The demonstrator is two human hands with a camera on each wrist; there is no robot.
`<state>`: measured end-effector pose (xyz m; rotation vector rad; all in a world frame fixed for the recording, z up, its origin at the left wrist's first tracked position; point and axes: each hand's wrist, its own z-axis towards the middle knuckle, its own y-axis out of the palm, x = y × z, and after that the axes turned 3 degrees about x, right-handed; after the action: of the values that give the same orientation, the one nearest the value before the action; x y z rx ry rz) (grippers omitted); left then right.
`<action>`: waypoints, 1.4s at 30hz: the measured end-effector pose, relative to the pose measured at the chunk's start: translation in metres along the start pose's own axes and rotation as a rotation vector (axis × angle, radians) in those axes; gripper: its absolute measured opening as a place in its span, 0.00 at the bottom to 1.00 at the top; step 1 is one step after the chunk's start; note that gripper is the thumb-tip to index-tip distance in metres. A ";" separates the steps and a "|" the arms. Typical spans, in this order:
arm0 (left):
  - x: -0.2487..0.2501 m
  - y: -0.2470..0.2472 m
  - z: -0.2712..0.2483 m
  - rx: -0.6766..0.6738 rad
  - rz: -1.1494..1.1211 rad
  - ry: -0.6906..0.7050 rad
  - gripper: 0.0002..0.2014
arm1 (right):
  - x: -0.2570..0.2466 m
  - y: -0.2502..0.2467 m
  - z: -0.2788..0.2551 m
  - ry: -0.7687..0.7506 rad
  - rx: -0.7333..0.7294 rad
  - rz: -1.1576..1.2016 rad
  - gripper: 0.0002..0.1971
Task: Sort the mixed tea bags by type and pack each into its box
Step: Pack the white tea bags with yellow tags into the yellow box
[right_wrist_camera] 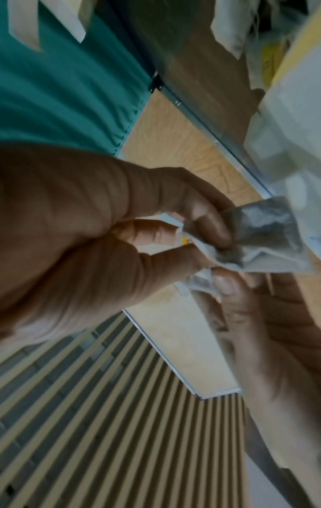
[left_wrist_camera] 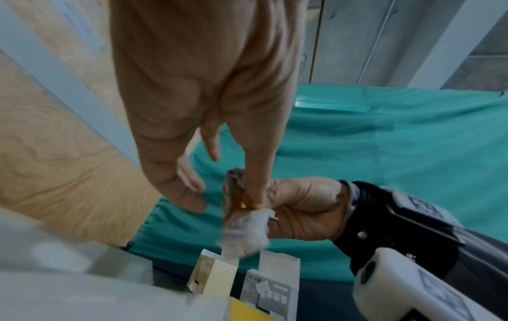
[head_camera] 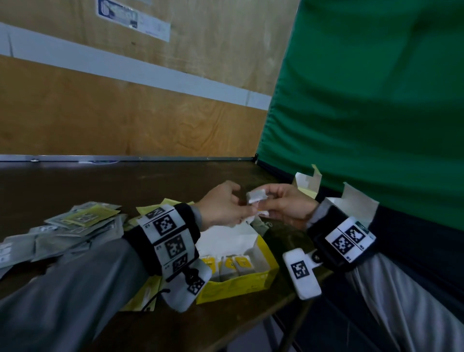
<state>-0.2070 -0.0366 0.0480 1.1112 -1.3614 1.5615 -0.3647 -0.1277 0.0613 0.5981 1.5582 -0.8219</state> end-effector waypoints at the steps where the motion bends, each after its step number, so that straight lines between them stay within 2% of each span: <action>1: 0.000 -0.002 -0.001 0.003 0.046 0.034 0.42 | 0.001 0.001 -0.001 -0.011 -0.007 -0.058 0.13; 2: 0.000 -0.005 -0.003 0.007 0.103 0.083 0.41 | 0.001 0.003 -0.002 -0.019 -0.011 -0.110 0.13; 3: 0.001 -0.007 -0.004 0.018 0.146 0.139 0.37 | 0.003 0.005 -0.003 -0.026 -0.010 -0.147 0.12; 5: 0.002 -0.011 -0.006 0.051 0.206 0.226 0.21 | 0.007 0.009 -0.005 -0.030 -0.011 -0.188 0.11; 7: 0.001 -0.012 -0.008 0.079 0.268 0.244 0.12 | 0.010 0.014 -0.008 -0.011 -0.029 -0.196 0.12; 10: -0.003 -0.015 -0.007 0.092 0.218 0.143 0.15 | 0.013 0.016 -0.012 0.000 -0.021 -0.236 0.13; 13: -0.004 -0.022 -0.009 0.025 0.203 0.060 0.16 | 0.013 0.011 -0.015 0.031 -0.050 -0.396 0.14; 18: -0.004 -0.033 -0.017 -0.010 0.340 0.089 0.09 | 0.005 0.010 -0.025 0.097 -0.212 -0.579 0.14; 22: 0.001 -0.034 -0.021 0.007 0.443 0.101 0.06 | 0.000 0.013 -0.030 0.117 -0.322 -0.576 0.14; 24: 0.003 -0.033 -0.023 0.011 0.480 0.115 0.06 | 0.002 0.014 -0.028 0.077 -0.303 -0.657 0.14; 27: 0.003 -0.032 -0.026 0.015 0.459 0.135 0.07 | 0.003 0.014 -0.024 -0.101 -0.142 -0.844 0.13; 30: 0.004 -0.030 -0.027 0.025 0.444 0.146 0.09 | -0.006 0.017 -0.028 -0.192 -0.092 -0.661 0.11; 32: 0.005 -0.026 -0.028 0.009 0.402 0.128 0.09 | -0.010 0.020 -0.033 -0.191 -0.117 -0.580 0.11; 35: 0.002 -0.020 -0.032 -0.066 0.340 0.072 0.08 | -0.008 0.023 -0.034 -0.177 -0.141 -0.625 0.10; 39: -0.009 -0.017 -0.036 -0.147 0.449 -0.005 0.06 | 0.000 0.016 -0.025 -0.177 -0.115 -0.753 0.08; 42: -0.012 -0.026 -0.035 -0.087 0.630 0.051 0.09 | 0.005 0.001 -0.013 -0.124 -0.071 -0.807 0.07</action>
<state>-0.1825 0.0014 0.0434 0.6038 -1.8348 1.9186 -0.3729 -0.1178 0.0563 -0.1701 1.7075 -1.3583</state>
